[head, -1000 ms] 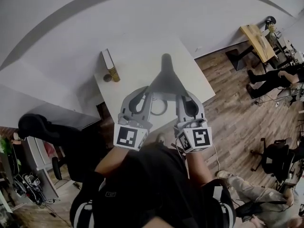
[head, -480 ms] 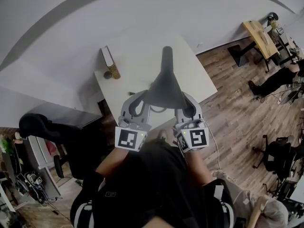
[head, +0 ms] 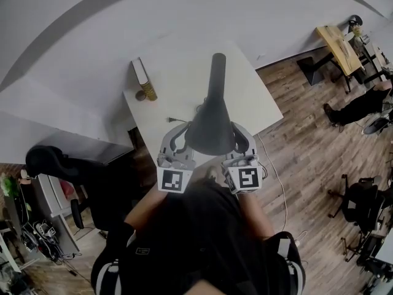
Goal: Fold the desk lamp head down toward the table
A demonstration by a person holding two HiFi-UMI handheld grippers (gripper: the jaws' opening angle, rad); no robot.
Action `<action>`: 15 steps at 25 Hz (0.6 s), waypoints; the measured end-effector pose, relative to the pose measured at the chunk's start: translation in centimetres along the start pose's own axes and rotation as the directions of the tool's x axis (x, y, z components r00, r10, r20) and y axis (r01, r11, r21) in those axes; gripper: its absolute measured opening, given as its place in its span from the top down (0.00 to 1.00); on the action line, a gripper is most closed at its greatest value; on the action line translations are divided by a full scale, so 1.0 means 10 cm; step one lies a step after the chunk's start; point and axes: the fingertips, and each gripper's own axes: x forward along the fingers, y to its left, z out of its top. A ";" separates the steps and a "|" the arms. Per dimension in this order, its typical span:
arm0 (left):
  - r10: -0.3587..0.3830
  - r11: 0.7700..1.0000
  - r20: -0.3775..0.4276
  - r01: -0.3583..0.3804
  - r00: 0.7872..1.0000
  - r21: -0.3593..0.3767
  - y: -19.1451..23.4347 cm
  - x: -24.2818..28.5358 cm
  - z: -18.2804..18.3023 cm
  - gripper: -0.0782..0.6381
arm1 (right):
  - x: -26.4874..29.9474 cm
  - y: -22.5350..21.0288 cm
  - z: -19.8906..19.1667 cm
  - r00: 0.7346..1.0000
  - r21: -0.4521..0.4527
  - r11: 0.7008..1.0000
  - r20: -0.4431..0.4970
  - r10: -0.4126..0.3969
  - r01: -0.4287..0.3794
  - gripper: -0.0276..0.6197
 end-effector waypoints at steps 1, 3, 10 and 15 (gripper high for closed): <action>0.005 1.000 0.005 -0.005 1.000 0.004 0.00 -0.01 -0.05 0.85 | 0.01 0.01 -0.03 1.000 -0.008 1.000 0.006 0.003 -0.003 0.91; 0.001 0.999 0.003 -0.001 1.000 0.037 0.00 -0.02 -0.15 0.85 | 0.03 0.03 -0.12 1.000 -0.035 0.999 0.001 0.004 -0.004 0.91; -0.051 0.964 -0.097 0.074 0.994 0.255 -0.04 0.00 -0.57 0.85 | 0.08 -0.03 -0.43 1.000 -0.136 0.990 -0.003 -0.030 0.029 0.92; -0.057 0.951 -0.045 0.068 0.997 0.301 -0.01 0.03 -0.73 0.85 | 0.16 -0.05 -0.60 0.998 -0.163 0.985 0.028 -0.054 0.058 0.92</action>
